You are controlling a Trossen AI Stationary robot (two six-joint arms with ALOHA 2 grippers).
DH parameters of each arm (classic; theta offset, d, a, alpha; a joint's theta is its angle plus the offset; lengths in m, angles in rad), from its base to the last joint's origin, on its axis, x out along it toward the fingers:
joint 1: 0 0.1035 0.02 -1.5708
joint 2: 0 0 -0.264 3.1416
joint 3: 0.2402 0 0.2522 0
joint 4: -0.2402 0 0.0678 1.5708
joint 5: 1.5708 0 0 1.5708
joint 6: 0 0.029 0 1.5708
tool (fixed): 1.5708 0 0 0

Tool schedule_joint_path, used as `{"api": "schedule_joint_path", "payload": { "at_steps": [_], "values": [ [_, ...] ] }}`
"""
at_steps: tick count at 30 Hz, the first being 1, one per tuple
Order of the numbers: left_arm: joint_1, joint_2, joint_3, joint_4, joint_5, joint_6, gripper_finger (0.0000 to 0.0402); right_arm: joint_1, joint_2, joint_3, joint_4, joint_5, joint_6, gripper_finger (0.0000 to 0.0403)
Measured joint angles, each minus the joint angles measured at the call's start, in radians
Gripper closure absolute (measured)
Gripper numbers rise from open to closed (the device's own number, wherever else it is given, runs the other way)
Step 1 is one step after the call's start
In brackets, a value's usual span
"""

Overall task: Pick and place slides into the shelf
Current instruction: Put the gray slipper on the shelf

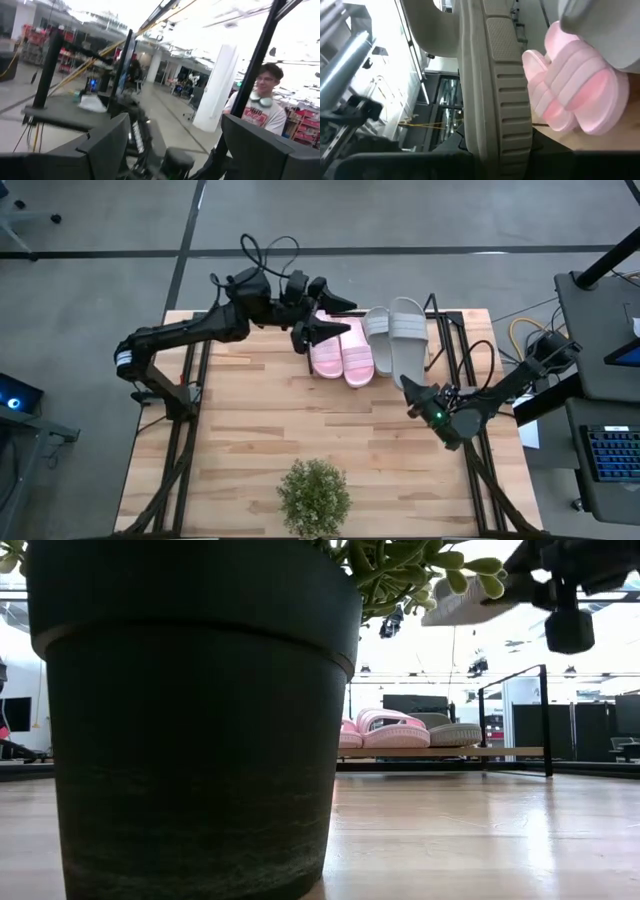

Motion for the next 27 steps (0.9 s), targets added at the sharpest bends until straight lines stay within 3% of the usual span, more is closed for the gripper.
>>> {"api": "schedule_joint_path", "payload": {
  "at_steps": [22, 27],
  "values": [
    [-0.042, -0.033, 0.000, 0.014, -0.001, -0.008, 0.0100, -0.105, -0.017, -0.294, 0.004, -0.001, 0.355, 0.0352],
    [-0.046, -0.034, 0.000, 0.012, -0.004, -0.008, 0.0100, -0.137, -0.033, -0.345, 0.008, -0.045, 0.392, 0.0352]
  ]
}}
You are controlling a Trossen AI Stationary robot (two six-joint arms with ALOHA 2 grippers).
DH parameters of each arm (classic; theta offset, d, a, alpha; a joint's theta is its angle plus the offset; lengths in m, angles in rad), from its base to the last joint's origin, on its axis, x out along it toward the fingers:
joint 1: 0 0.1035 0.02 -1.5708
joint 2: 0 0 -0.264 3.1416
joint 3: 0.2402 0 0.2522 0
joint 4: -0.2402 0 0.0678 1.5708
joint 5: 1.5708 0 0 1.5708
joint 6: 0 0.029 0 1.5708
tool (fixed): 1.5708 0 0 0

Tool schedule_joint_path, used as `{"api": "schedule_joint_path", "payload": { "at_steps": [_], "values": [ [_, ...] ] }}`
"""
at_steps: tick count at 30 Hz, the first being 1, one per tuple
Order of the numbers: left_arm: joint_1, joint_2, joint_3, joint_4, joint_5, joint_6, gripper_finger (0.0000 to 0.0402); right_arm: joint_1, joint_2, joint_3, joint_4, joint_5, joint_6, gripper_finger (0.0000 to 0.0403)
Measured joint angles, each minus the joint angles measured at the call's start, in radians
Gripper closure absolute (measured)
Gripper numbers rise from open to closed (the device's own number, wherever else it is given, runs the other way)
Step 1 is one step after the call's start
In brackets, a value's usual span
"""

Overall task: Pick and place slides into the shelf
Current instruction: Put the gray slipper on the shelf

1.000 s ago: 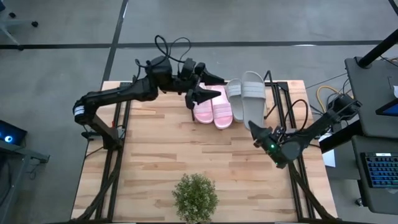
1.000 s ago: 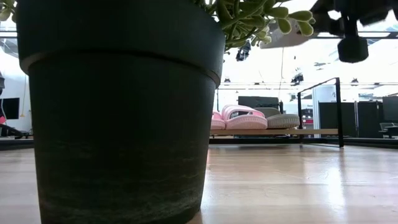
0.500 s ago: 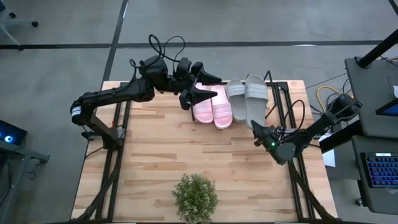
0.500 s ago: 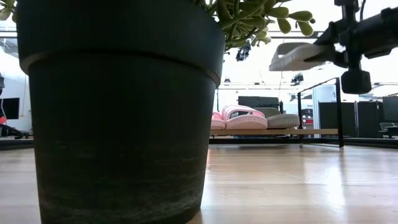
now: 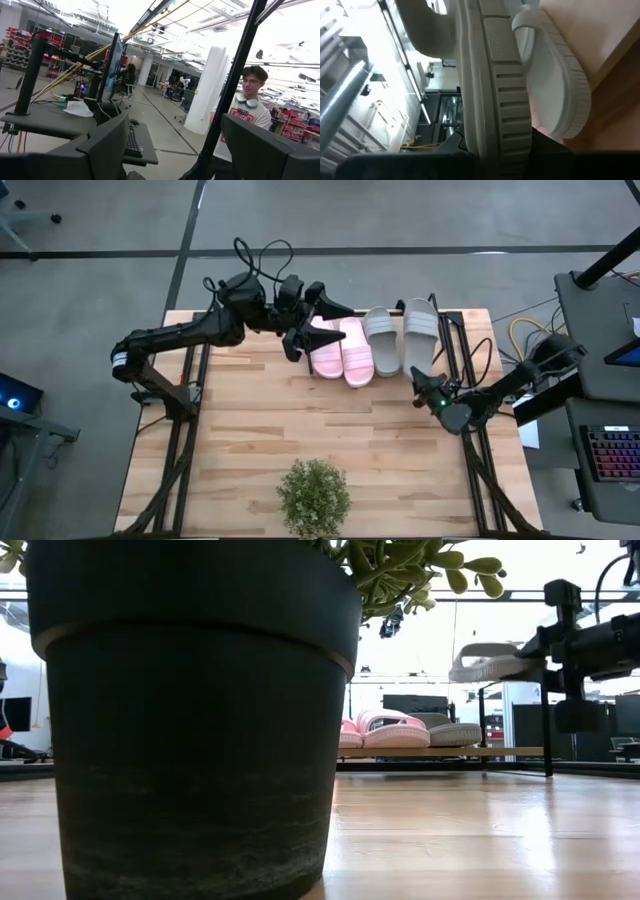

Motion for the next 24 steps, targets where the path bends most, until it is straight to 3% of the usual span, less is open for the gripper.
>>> {"api": "schedule_joint_path", "payload": {
  "at_steps": [8, 13, 24],
  "values": [
    [0.000, 0.000, 0.000, 0.001, 0.000, 0.000, 0.0100, -0.094, -0.024, -0.036, -0.011, -0.115, 0.001, 0.0352],
    [-0.001, 0.000, 0.000, 0.001, 0.000, -0.001, 0.0100, -0.154, -0.030, -0.035, -0.151, -0.248, 0.115, 0.0352],
    [-0.001, 0.000, 0.000, 0.001, 0.000, -0.003, 0.0100, -0.198, -0.051, -0.035, -0.322, -0.259, 0.256, 0.0352]
  ]
}}
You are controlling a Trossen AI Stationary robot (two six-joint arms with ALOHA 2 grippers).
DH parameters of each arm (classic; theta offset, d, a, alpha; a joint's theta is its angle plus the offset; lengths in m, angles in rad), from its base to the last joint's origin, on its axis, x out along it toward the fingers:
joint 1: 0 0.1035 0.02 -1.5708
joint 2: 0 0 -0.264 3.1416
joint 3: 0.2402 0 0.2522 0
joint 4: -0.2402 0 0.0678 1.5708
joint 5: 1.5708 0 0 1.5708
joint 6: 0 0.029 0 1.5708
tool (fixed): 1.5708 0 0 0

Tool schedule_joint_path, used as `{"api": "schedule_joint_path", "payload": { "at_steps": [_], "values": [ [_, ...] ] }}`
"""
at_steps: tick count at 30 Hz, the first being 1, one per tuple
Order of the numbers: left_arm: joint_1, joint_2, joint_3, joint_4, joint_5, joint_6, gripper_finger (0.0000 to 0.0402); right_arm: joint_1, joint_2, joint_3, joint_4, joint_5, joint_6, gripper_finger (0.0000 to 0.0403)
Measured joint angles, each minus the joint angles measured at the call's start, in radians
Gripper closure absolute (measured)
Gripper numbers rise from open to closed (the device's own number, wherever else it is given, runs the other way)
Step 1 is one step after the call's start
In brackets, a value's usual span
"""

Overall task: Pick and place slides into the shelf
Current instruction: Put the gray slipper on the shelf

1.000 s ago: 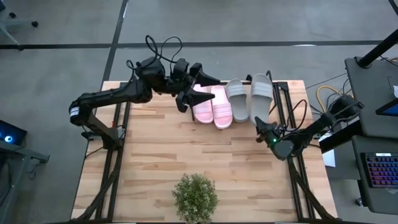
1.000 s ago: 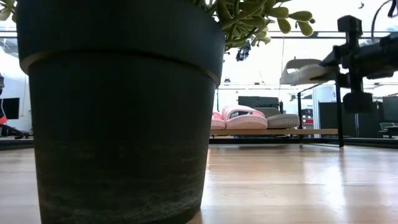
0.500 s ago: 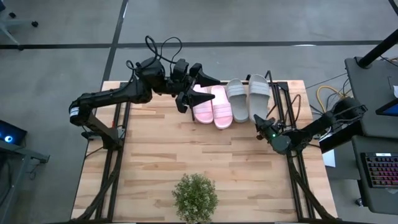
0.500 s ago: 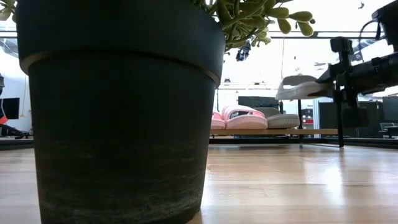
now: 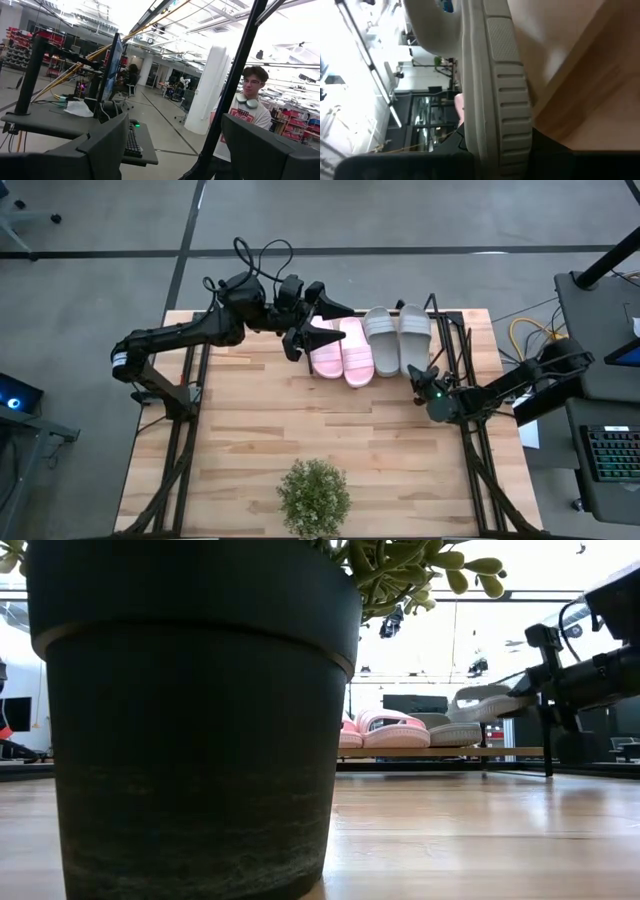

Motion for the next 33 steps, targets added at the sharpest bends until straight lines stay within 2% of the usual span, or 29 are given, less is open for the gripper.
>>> {"api": "schedule_joint_path", "payload": {
  "at_steps": [11, 15, 33],
  "values": [
    [0.000, 0.000, 0.000, 0.001, 0.000, -0.017, 0.0100, -0.079, -0.012, 0.000, -0.120, -0.097, 0.123, 0.0352],
    [0.000, 0.000, 0.000, 0.002, 0.000, -0.019, 0.0100, -0.117, -0.011, 0.000, -0.122, -0.153, 0.110, 0.0352],
    [-0.002, 0.000, 0.000, 0.002, 0.000, -0.019, 0.0100, -0.202, -0.011, 0.001, -0.119, -0.229, 0.074, 0.0352]
  ]
}}
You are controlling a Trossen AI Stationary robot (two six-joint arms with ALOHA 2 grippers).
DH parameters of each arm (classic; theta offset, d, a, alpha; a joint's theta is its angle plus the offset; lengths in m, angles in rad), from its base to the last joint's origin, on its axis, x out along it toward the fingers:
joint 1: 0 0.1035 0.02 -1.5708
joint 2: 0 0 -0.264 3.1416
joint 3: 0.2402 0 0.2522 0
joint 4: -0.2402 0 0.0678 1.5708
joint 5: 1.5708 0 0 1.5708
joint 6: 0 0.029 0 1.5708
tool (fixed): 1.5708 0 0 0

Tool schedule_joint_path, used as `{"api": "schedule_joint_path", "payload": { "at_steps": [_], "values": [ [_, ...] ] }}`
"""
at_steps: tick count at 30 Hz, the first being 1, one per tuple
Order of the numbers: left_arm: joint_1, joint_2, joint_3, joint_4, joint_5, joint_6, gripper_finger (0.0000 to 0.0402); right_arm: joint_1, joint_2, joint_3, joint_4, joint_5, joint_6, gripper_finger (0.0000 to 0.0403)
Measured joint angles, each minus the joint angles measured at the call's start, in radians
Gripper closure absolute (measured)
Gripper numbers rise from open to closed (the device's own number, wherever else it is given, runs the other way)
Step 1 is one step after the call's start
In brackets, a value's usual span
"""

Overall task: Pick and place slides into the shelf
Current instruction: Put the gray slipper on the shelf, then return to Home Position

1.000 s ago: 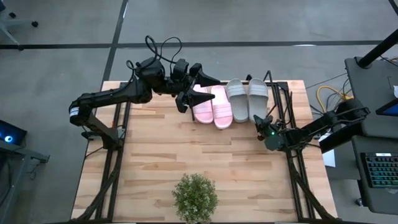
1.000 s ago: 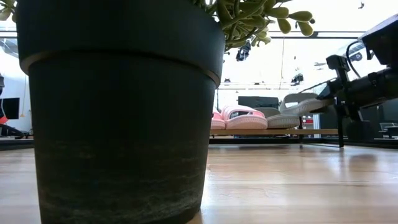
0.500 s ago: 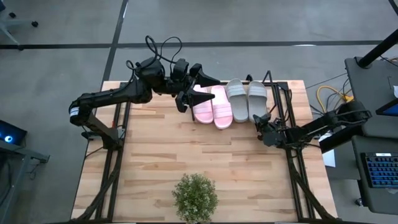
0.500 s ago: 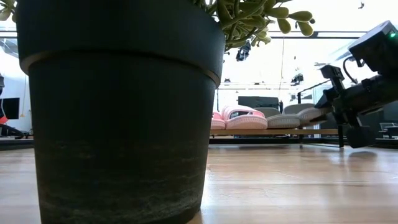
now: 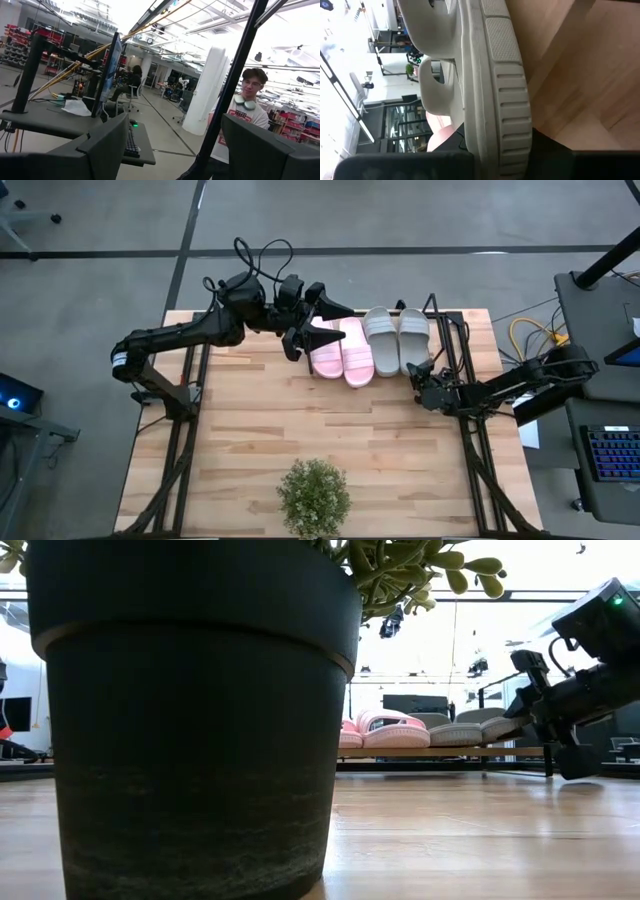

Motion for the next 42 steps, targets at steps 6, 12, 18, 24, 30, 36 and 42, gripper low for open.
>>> {"api": "schedule_joint_path", "payload": {
  "at_steps": [6, 12, 18, 24, 30, 36, 42],
  "values": [
    [-0.003, 0.000, 0.000, 0.000, 0.000, -0.001, 0.0100, -0.002, 0.000, 0.000, -0.001, 0.001, 0.024, 0.0314],
    [-0.004, 0.001, 0.000, 0.000, -0.006, -0.002, 0.0100, -0.002, 0.000, 0.000, -0.011, -0.001, 0.053, 0.0212],
    [-0.004, 0.001, 0.000, 0.000, -0.007, -0.003, 0.0100, -0.002, 0.000, 0.000, -0.007, -0.052, 0.022, 0.0152],
    [-0.011, 0.001, 0.000, 0.000, -0.008, -0.003, 0.0100, -0.002, 0.000, 0.000, 0.044, -0.078, 0.031, 0.0109],
    [-0.014, 0.001, 0.000, 0.000, -0.008, -0.003, 0.0100, -0.001, 0.000, 0.000, 0.111, -0.184, -0.033, 0.0080],
    [-0.014, 0.001, -0.001, -0.034, -0.008, 0.005, 0.0100, -0.001, 0.000, 0.000, 0.298, -0.251, -0.218, 0.0070],
    [0.006, -0.011, -0.004, -0.189, -0.009, 0.058, 0.0100, -0.001, 0.000, 0.011, 0.510, -0.390, -0.415, 0.0075]
  ]
}}
